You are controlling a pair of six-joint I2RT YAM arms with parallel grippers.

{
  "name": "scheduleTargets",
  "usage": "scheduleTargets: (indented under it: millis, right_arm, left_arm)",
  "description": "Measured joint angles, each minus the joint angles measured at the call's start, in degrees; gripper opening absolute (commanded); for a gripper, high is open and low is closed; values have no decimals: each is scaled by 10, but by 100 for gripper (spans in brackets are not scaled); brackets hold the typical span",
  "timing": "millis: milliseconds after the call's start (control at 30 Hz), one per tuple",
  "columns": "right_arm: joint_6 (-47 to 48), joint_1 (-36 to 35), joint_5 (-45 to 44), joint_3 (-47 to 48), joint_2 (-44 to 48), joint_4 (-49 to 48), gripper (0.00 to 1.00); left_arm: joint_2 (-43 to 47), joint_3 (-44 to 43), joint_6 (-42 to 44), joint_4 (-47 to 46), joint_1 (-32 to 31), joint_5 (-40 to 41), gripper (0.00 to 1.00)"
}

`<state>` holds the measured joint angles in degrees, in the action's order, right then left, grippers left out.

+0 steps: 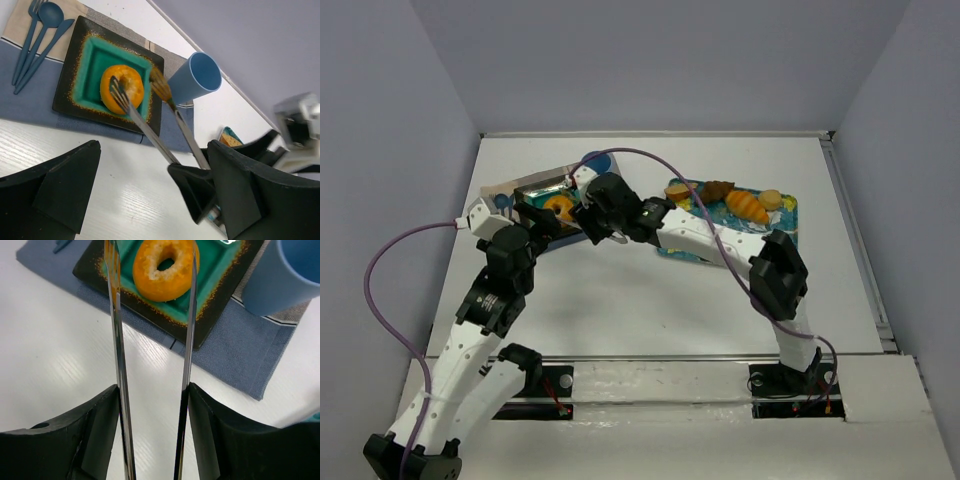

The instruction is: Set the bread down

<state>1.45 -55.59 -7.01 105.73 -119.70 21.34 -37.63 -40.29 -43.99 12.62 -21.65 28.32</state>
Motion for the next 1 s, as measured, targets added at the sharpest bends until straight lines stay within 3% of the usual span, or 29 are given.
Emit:
scheduleTargets:
  millis: [167,367,600,767,1000]
  right_arm:
    - [-29,0,-14,-100,116,-27,59]
    - [-85,0,-74,-301,309,-73,59]
    - [-162,0,-140,-471,463,-81,58]
    - [-172,0,-119,-522,499,-87,58]
    - [-178,0,-52,-552,426,-126,59]
  left_arm:
    - [0,2,0,0,0,0,99]
    - [-10,2,0,0,0,-1,99]
    - [-34,2,0,0,0,-9,99]
    - [-37,2,2,0,0,-17,99]
    - [-37,2,2,-4,0,-24,99]
